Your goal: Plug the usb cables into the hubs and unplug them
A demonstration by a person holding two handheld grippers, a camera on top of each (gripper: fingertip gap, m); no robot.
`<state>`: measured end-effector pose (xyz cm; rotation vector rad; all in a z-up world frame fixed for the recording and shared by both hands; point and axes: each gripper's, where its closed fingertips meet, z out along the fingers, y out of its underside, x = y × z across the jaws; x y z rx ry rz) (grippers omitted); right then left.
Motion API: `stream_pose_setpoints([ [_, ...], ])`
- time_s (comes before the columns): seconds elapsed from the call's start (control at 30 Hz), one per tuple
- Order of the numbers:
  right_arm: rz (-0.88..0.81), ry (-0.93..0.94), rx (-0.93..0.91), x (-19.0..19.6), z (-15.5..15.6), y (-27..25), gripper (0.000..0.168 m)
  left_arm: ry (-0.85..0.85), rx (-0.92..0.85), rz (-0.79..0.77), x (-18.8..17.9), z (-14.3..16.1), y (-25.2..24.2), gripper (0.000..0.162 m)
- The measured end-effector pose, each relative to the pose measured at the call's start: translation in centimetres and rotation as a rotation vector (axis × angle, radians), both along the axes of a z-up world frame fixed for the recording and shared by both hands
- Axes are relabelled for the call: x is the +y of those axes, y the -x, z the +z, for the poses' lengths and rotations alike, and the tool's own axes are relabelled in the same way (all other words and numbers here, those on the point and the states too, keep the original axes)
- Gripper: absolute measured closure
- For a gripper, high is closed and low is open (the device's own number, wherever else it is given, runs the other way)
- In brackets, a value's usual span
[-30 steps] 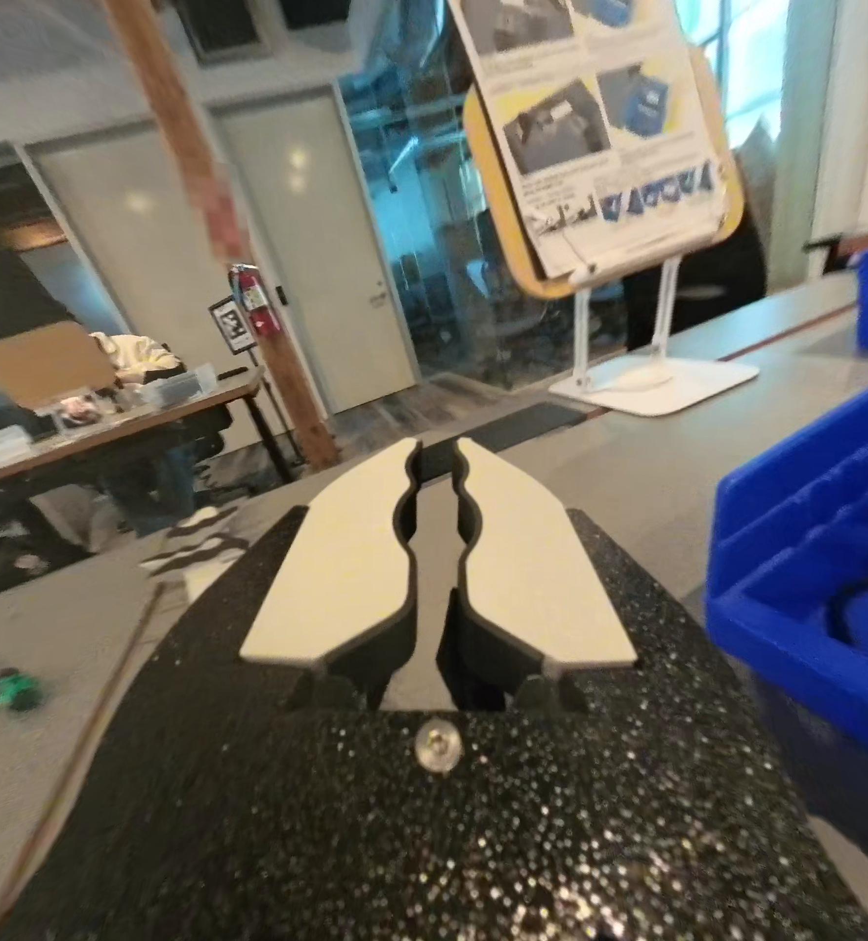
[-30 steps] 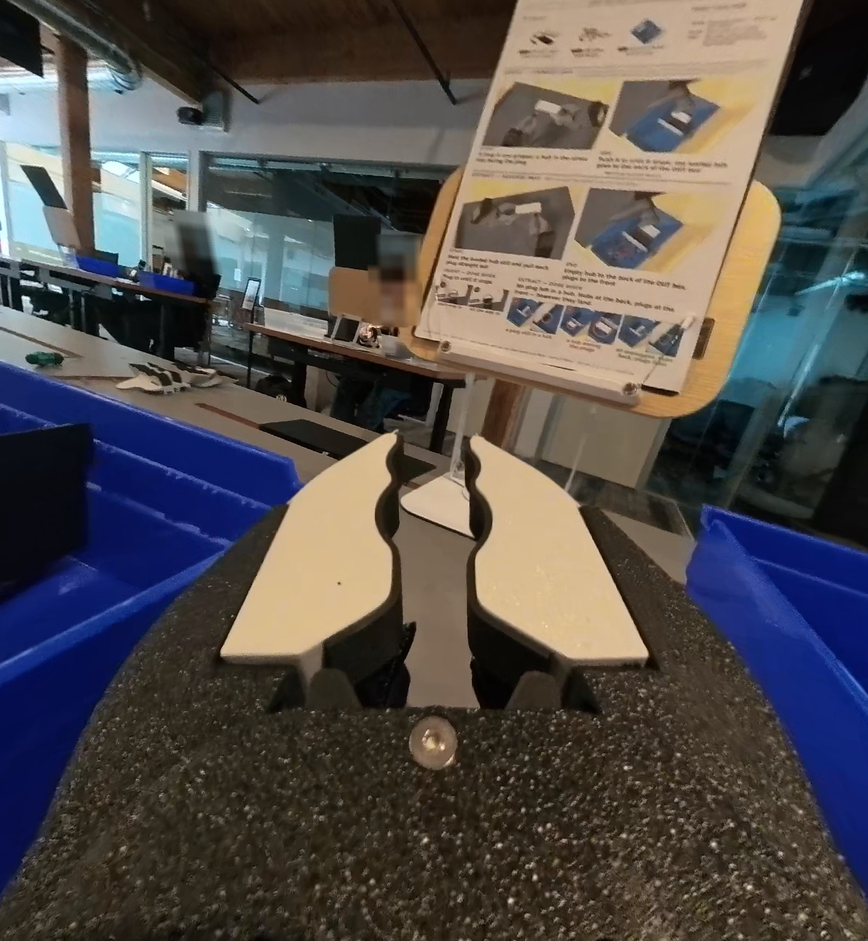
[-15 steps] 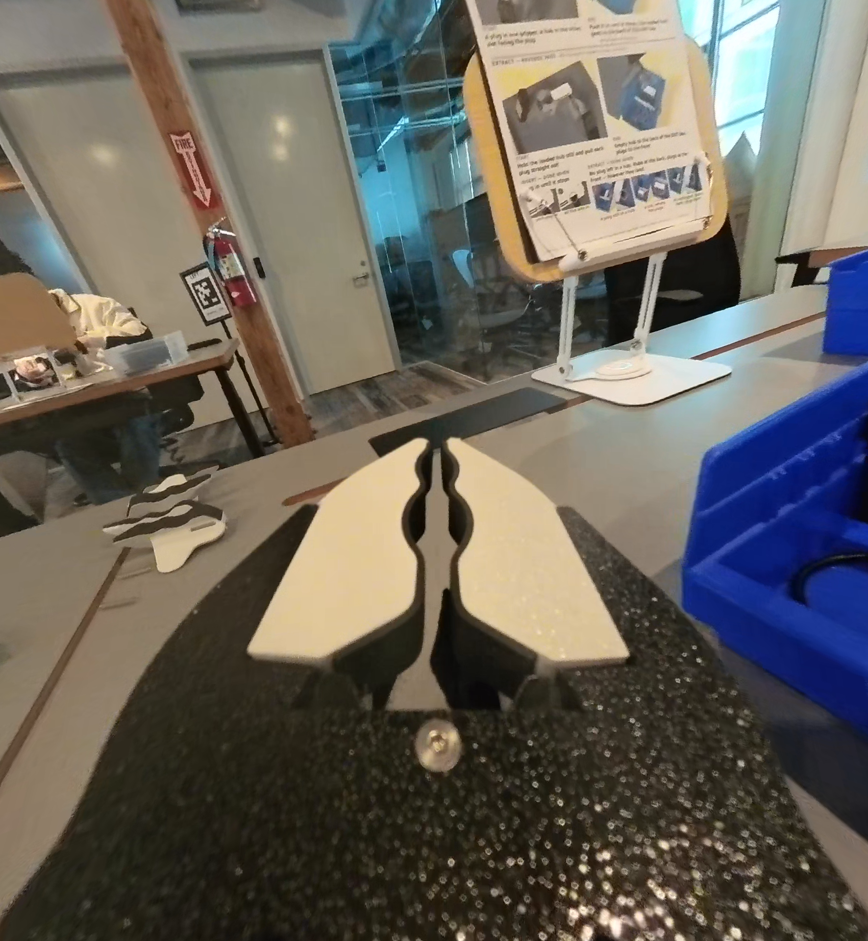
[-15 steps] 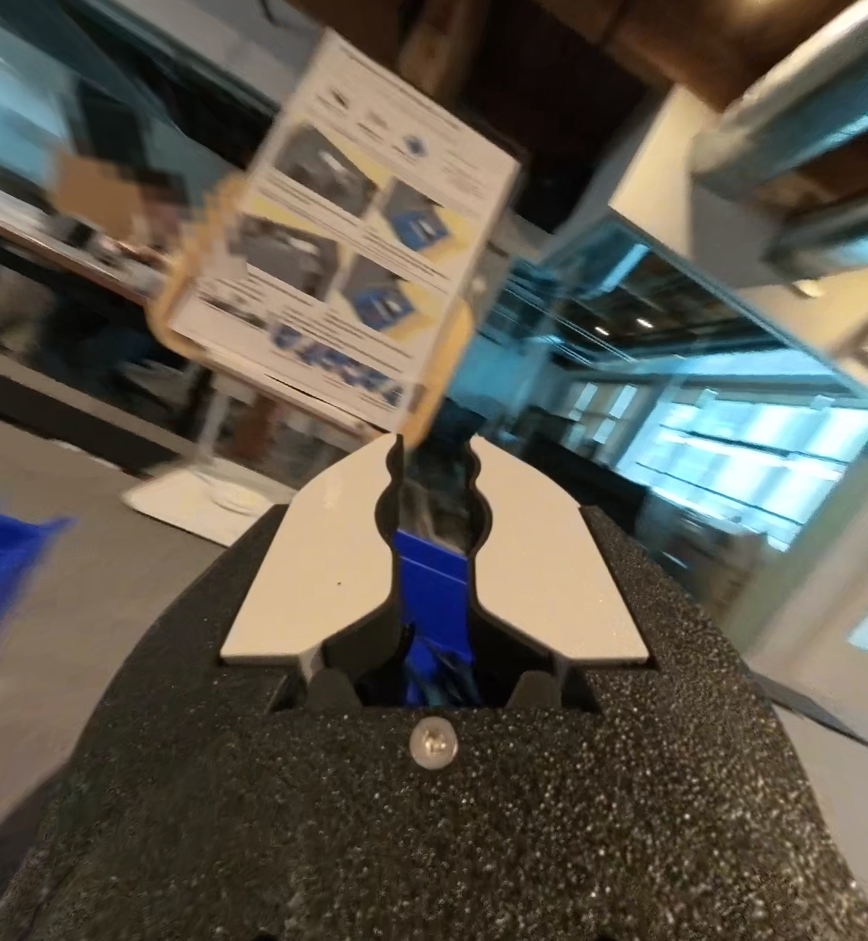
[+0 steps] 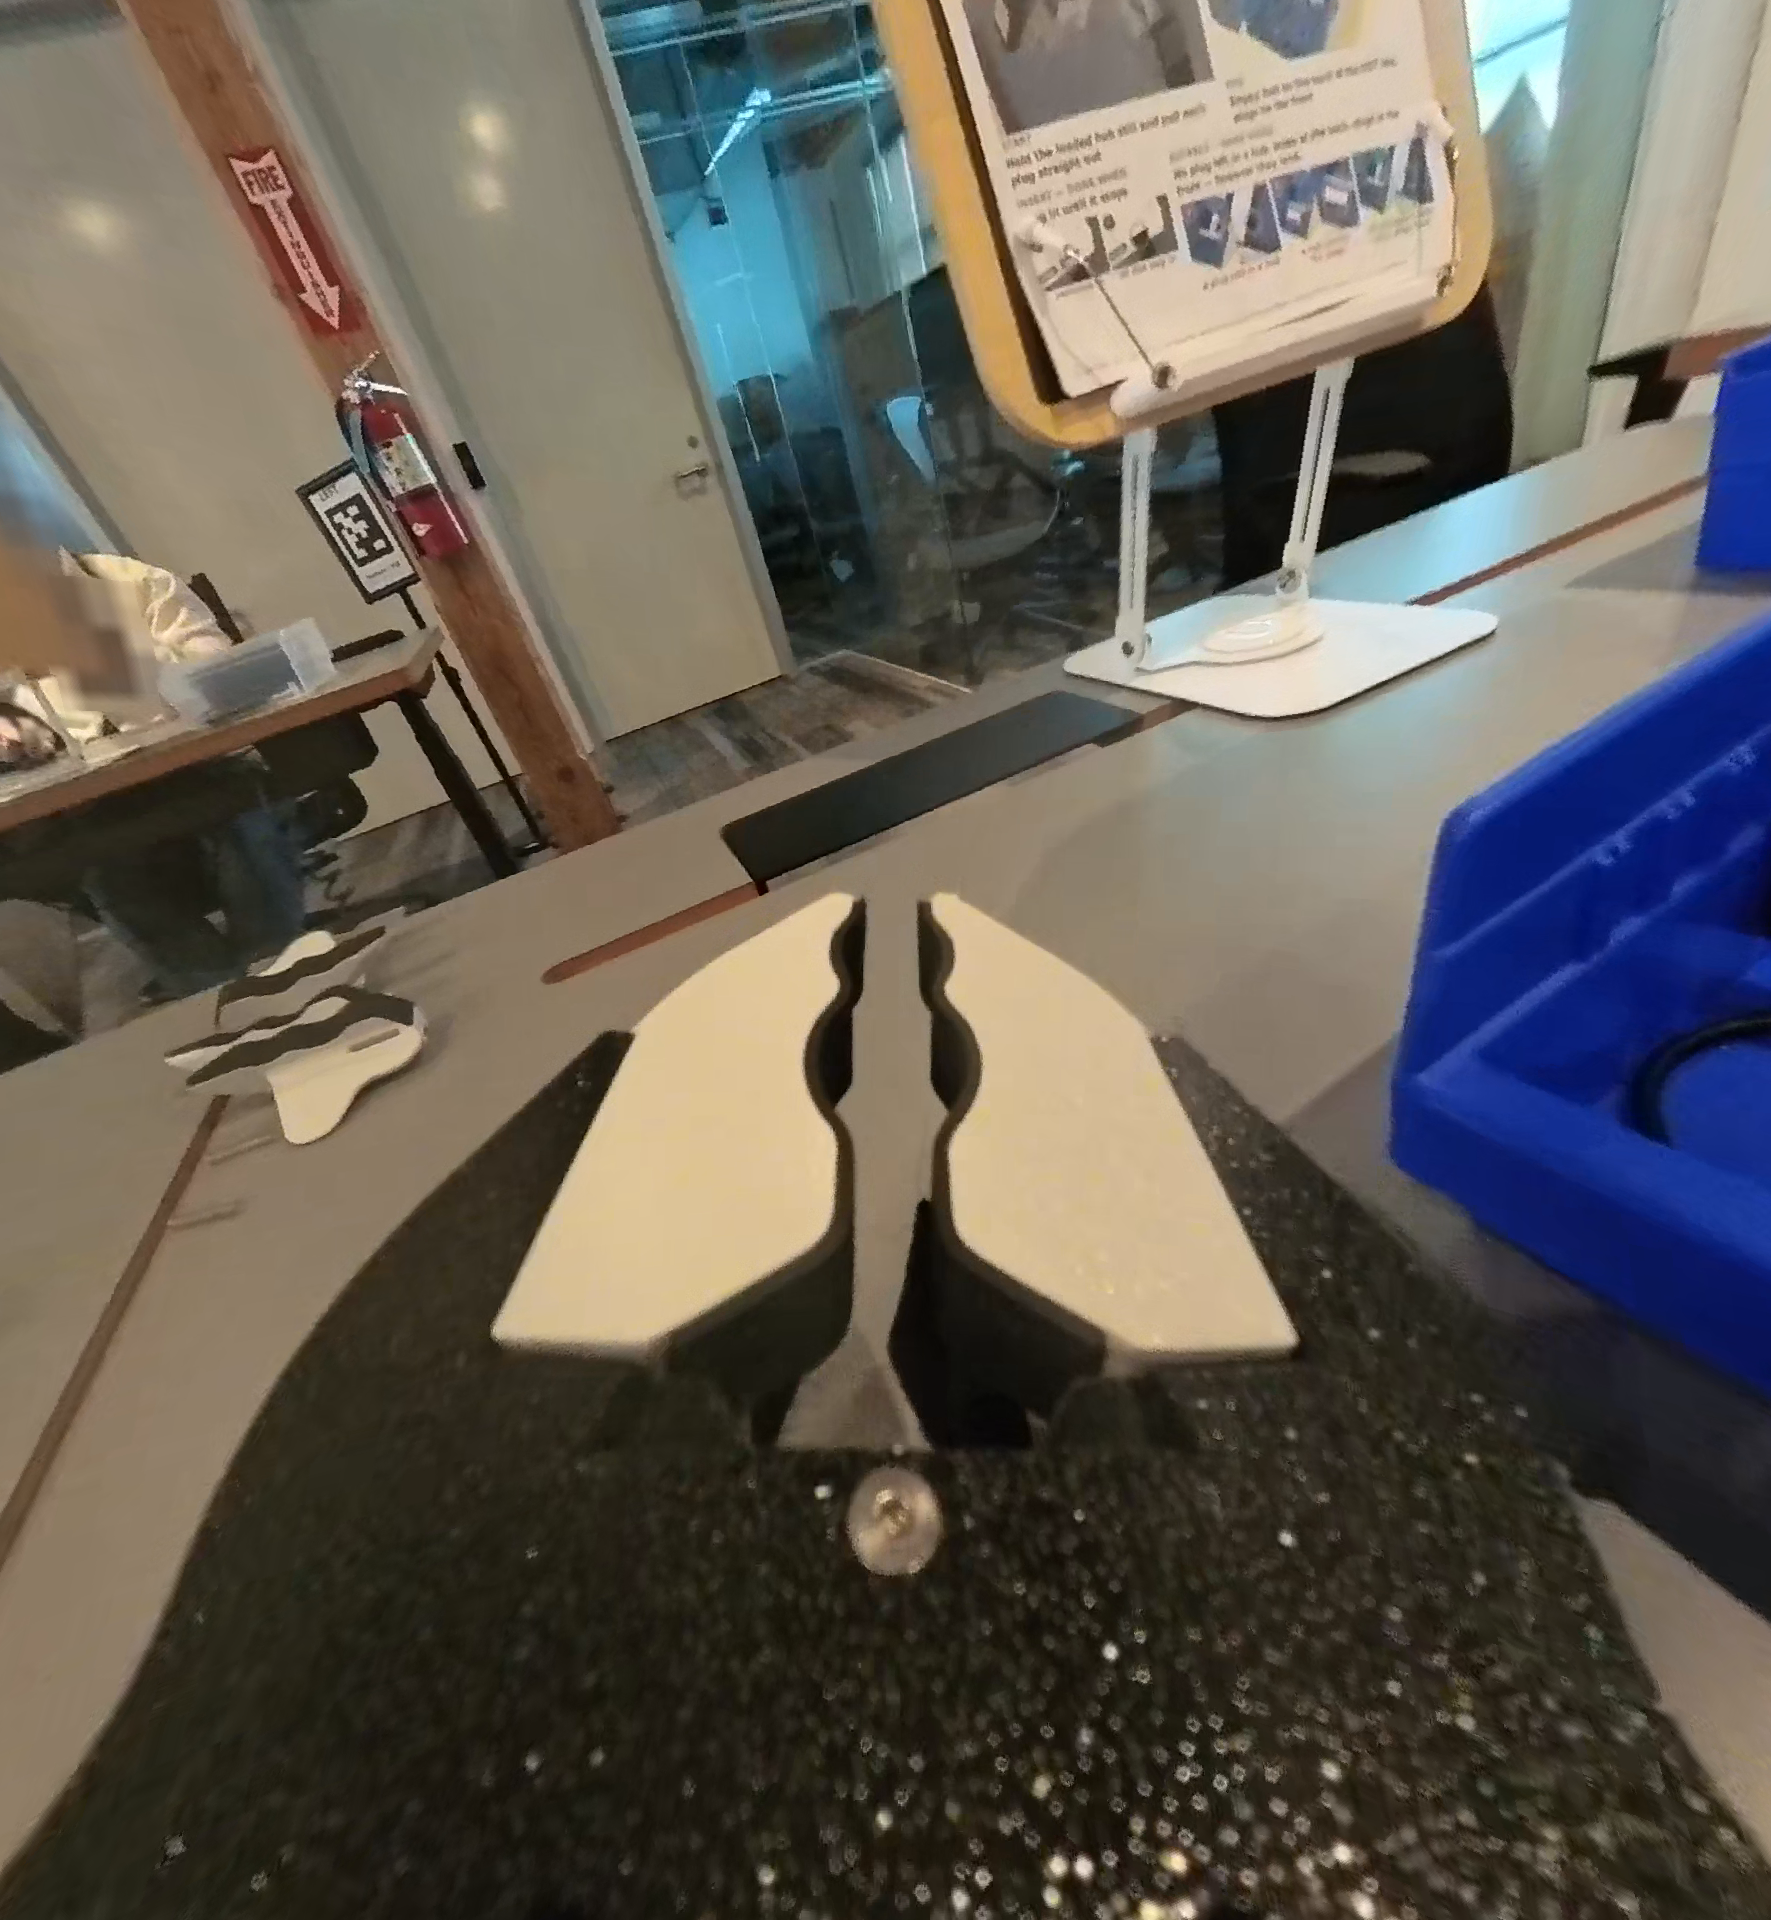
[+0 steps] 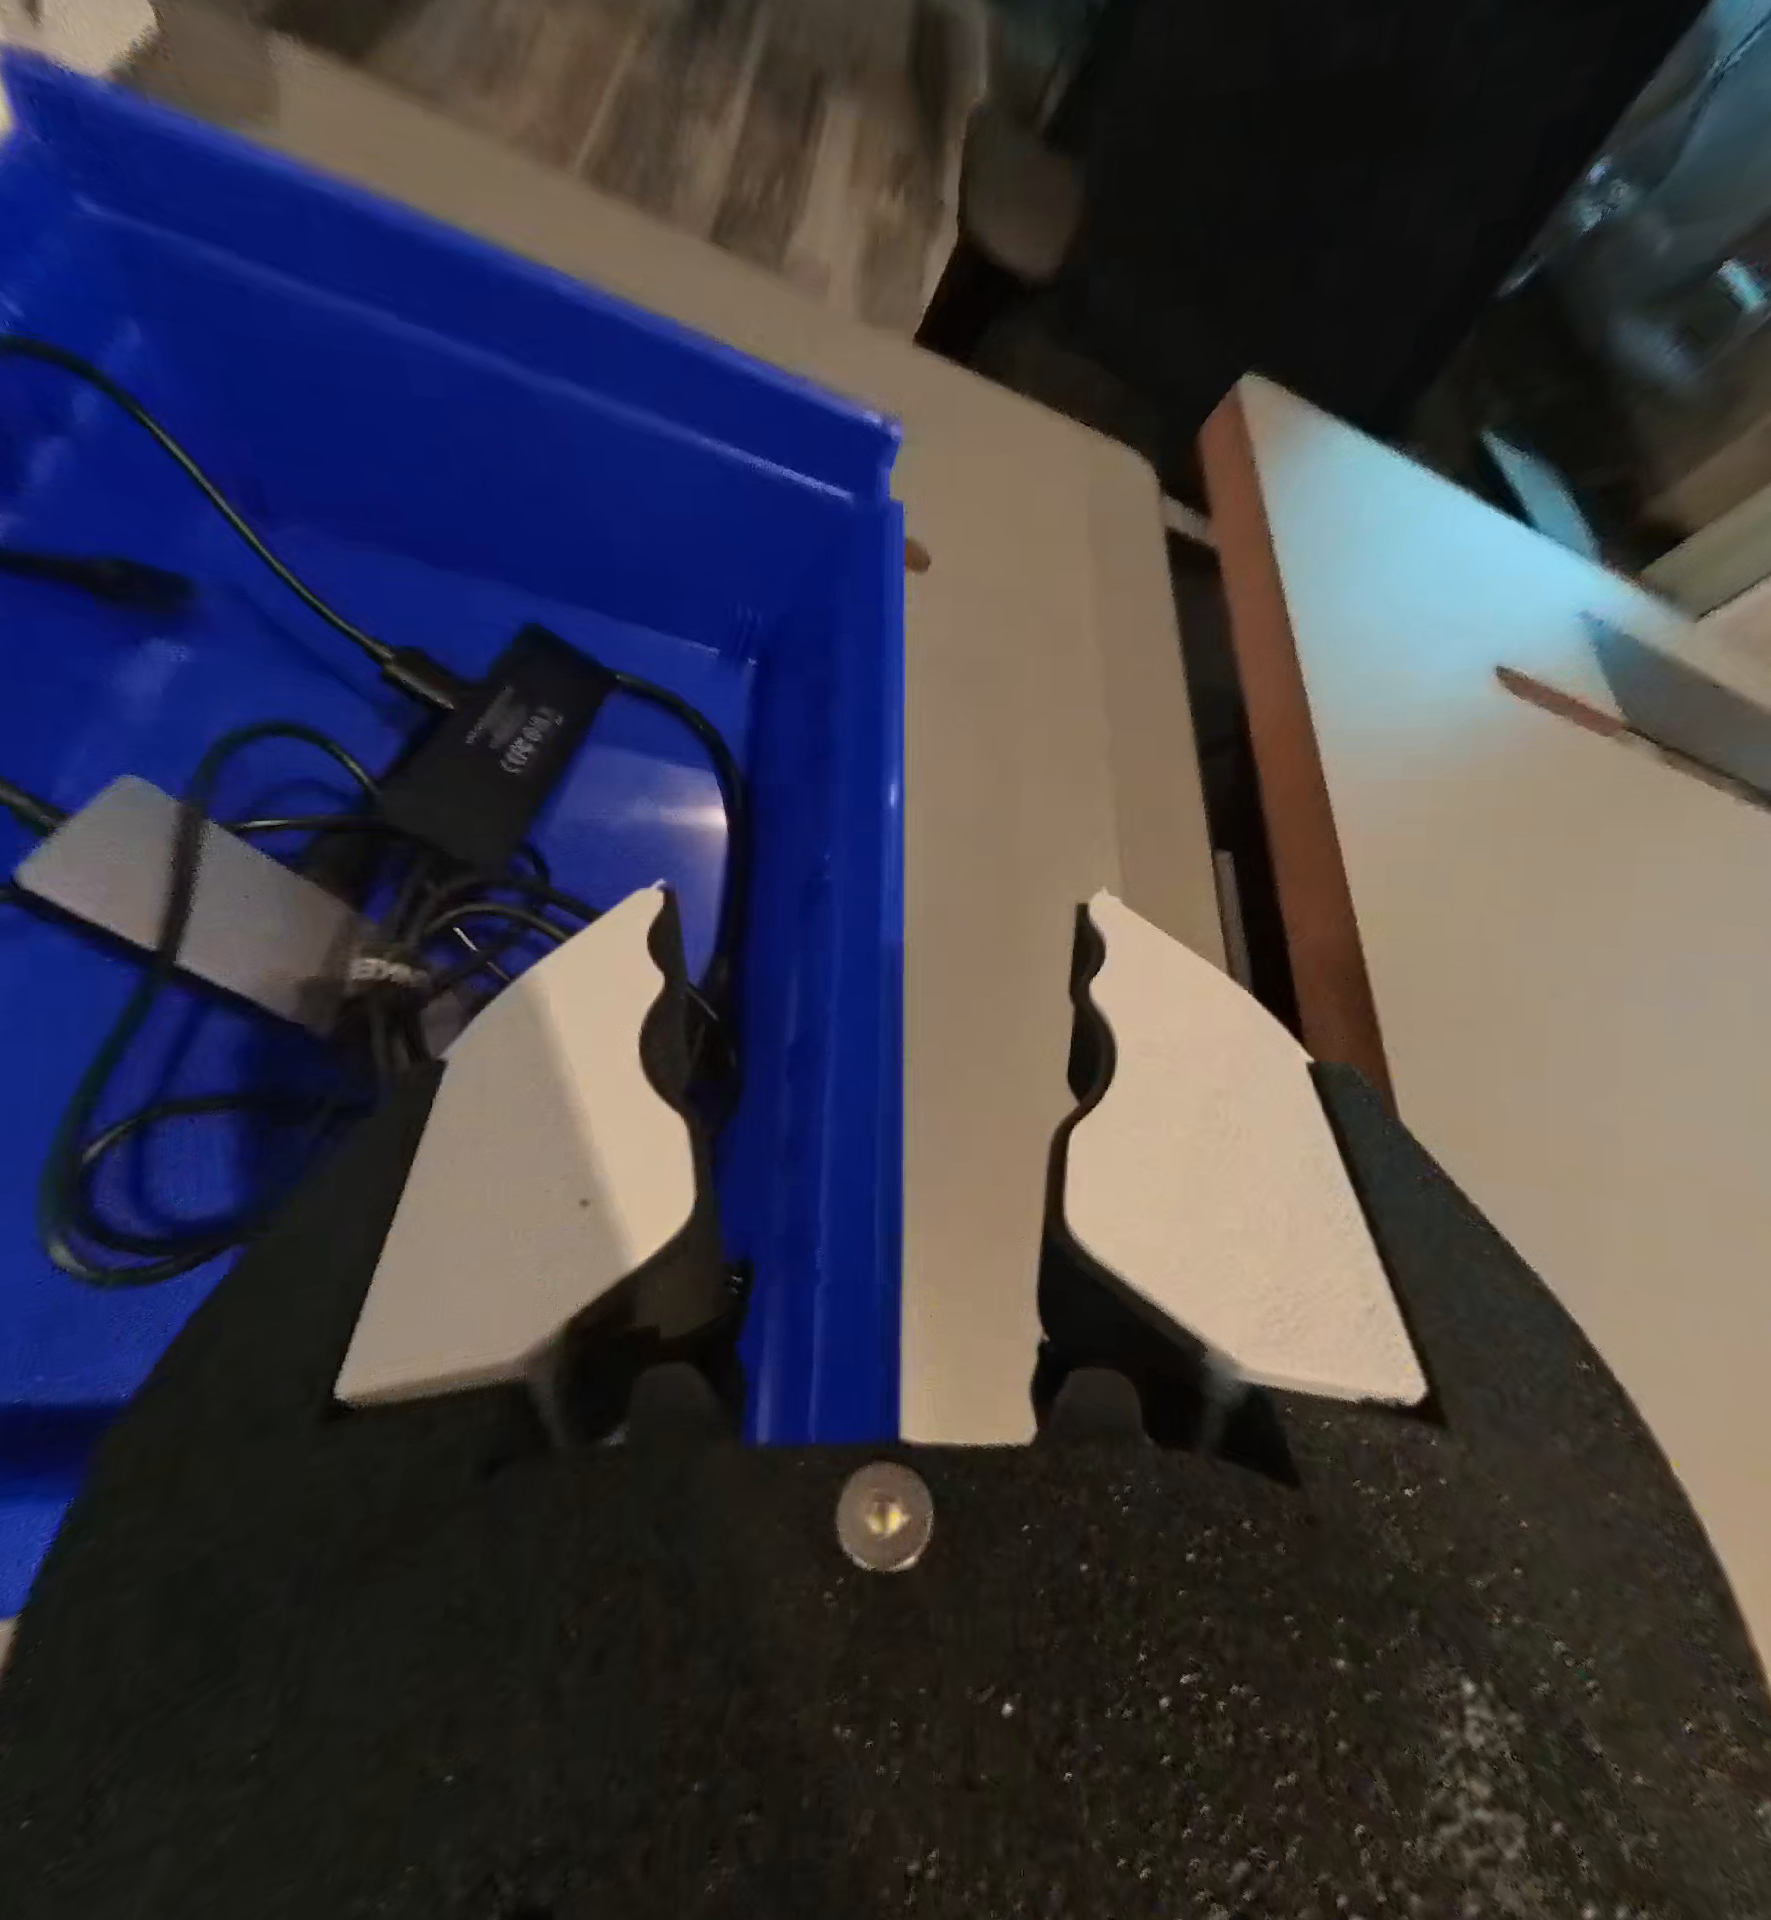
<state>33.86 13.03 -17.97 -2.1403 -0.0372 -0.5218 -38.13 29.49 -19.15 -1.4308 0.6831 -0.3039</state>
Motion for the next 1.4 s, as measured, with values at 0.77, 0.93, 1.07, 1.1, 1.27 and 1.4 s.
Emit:
stream_pose_setpoints([
  [0.77, 0.050, 0.592, 0.101, 5.6, -8.8, -2.9, 0.128, 0.002, 0.160, 0.053, 1.0, -2.3, 0.3, 0.158],
  [0.93, 0.049, 0.575, 0.319, 6.1, -8.8, -1.7, 0.157, 0.011, 0.158, 0.057, 1.2, -2.4, 0.5, 0.159],
  [1.07, -0.015, 0.541, 0.487, 5.4, -8.7, -1.2, 0.163, 0.020, 0.155, 0.057, 1.3, -2.6, 0.5, 0.159],
  [1.1, -0.023, 0.529, 0.506, 5.2, -8.5, -1.1, 0.163, 0.020, 0.155, 0.057, 1.3, -2.6, 0.5, 0.159],
  [1.27, -0.097, 0.471, 0.549, 4.4, -6.3, -0.9, 0.164, 0.020, 0.157, 0.056, 1.3, -2.7, 0.4, 0.159],
  [1.4, -0.153, 0.430, 0.519, 3.5, -3.9, -1.5, 0.164, 0.027, 0.147, 0.057, 1.4, -2.8, 0.5, 0.160],
])
